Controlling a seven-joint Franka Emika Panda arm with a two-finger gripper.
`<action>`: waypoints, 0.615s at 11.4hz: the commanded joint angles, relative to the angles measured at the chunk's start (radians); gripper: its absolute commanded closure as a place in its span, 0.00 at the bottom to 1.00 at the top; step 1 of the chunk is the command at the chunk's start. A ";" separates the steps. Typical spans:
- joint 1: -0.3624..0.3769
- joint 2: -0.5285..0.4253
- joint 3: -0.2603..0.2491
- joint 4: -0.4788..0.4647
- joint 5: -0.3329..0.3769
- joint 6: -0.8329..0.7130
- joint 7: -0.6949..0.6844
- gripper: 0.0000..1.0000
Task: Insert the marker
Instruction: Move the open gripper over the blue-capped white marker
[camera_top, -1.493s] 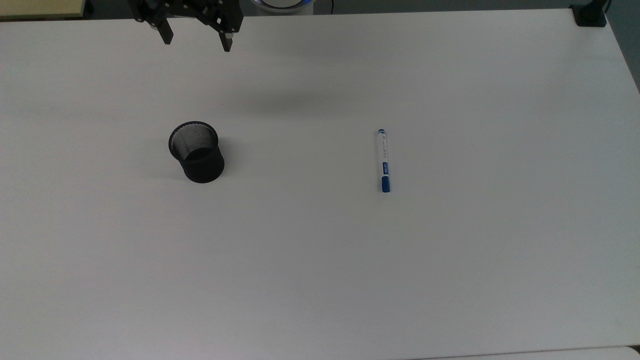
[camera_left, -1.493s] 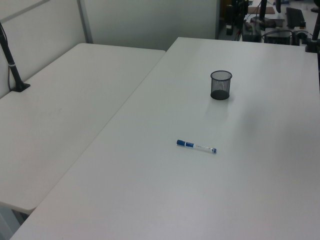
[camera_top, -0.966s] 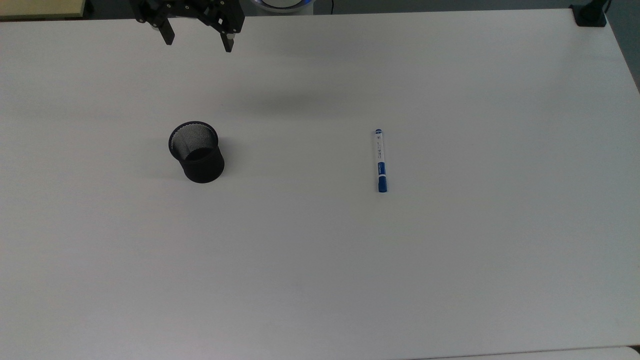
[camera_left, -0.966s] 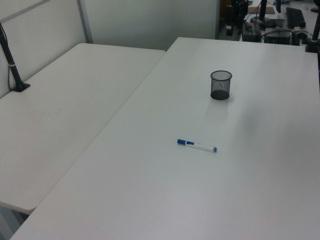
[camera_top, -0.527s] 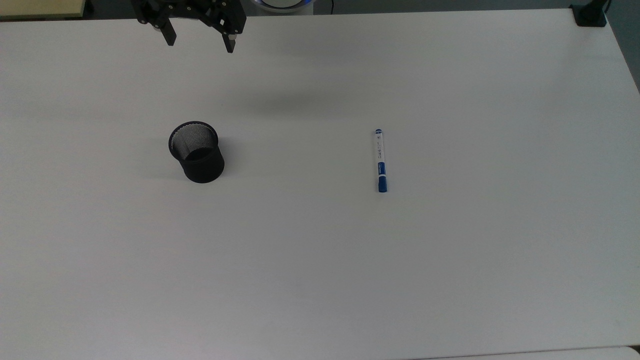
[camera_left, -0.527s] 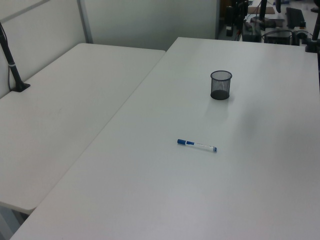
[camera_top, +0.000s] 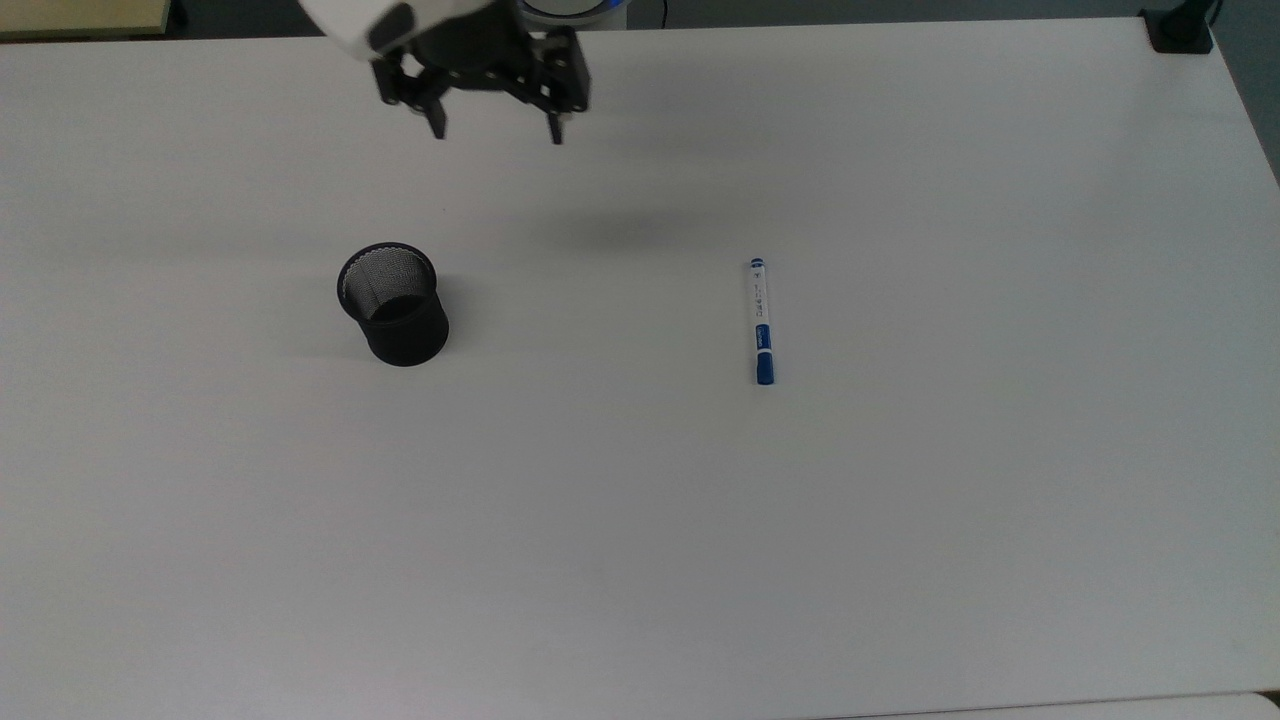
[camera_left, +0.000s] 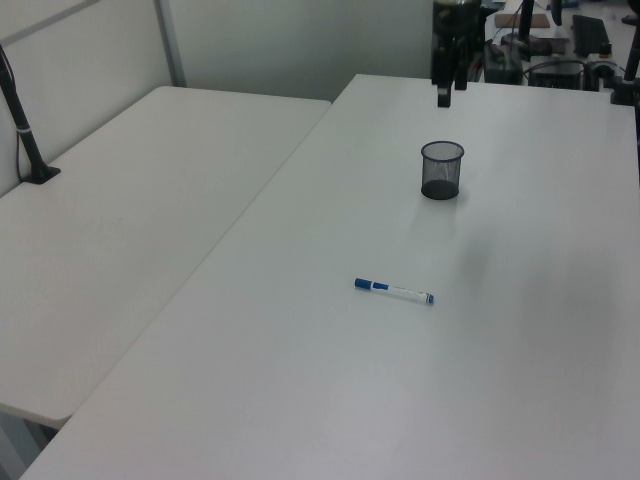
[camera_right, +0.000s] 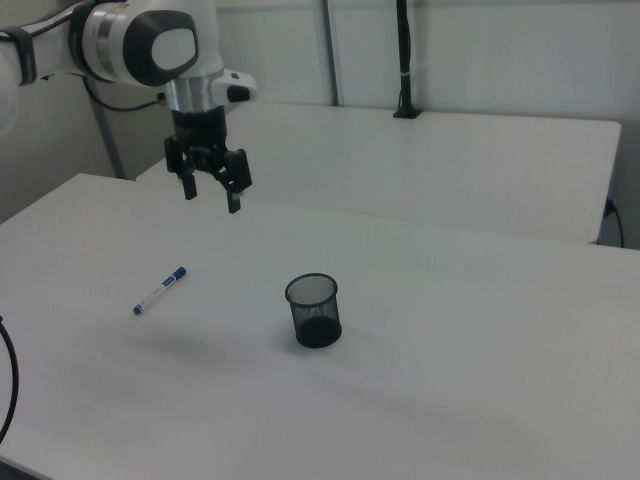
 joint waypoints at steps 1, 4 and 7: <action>0.110 0.081 -0.006 0.006 -0.013 0.014 0.022 0.00; 0.202 0.163 -0.006 0.016 -0.004 0.091 0.124 0.00; 0.285 0.288 -0.003 0.017 -0.010 0.217 0.192 0.03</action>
